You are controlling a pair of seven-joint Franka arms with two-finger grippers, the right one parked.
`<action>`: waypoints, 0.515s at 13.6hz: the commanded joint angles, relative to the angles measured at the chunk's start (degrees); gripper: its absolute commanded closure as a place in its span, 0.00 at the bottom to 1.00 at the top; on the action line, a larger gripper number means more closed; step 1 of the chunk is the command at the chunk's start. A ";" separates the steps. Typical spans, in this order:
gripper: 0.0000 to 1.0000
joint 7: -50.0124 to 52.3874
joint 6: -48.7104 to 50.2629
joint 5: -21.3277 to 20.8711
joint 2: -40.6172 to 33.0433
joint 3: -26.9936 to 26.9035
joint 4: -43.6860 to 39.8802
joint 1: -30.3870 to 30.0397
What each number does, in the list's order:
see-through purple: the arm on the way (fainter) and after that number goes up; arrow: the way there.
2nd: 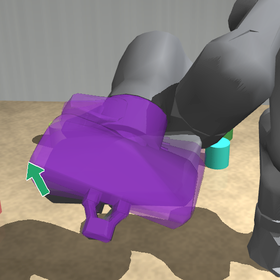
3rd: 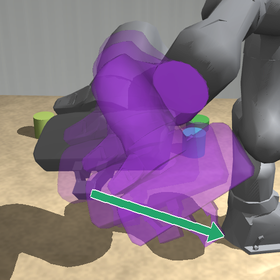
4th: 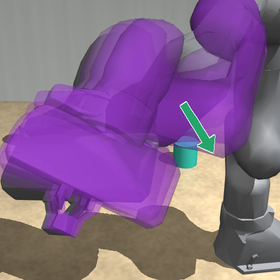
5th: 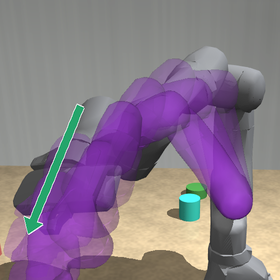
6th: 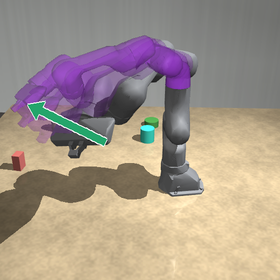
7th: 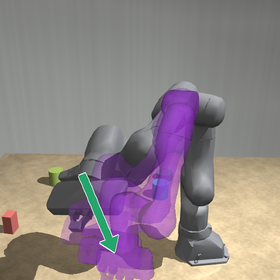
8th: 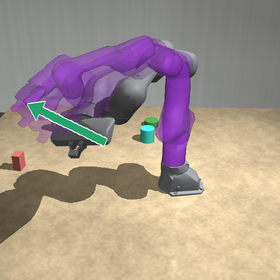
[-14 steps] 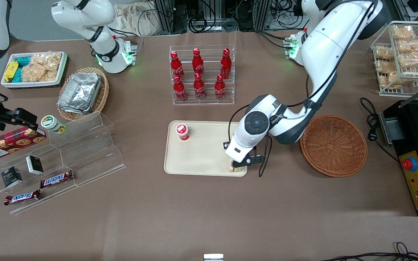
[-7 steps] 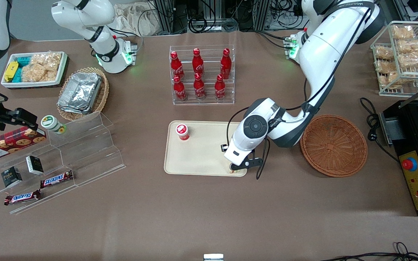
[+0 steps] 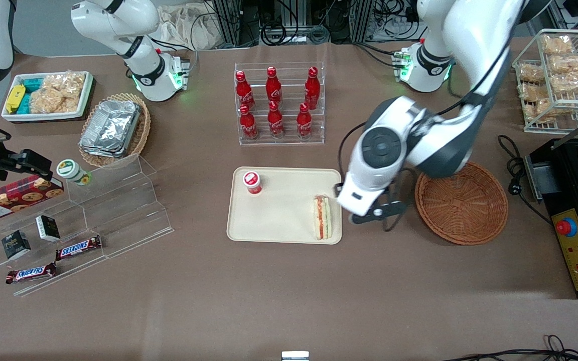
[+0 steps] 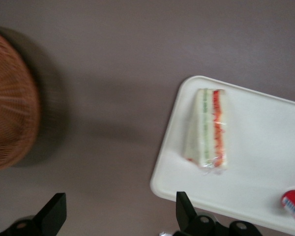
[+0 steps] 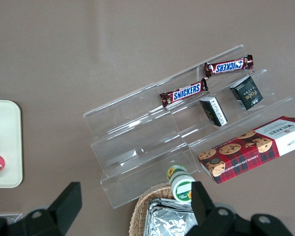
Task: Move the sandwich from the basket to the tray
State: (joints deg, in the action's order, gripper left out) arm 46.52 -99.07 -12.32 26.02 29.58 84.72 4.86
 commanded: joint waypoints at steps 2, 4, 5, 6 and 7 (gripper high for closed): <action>0.00 -16.24 2.57 7.90 -12.19 -8.81 8.07 -2.40; 0.00 -26.26 2.66 9.68 -17.91 -15.23 13.16 -1.79; 0.00 -31.10 2.74 9.77 -20.02 -17.87 15.01 -1.79; 0.00 -35.23 3.35 9.77 -21.70 -20.42 15.99 -1.79; 0.00 -39.19 5.36 9.69 -22.15 -22.79 15.82 -1.70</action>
State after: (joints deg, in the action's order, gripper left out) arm 14.03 -95.39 -3.69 8.25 10.76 96.68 2.43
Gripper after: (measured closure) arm 0.000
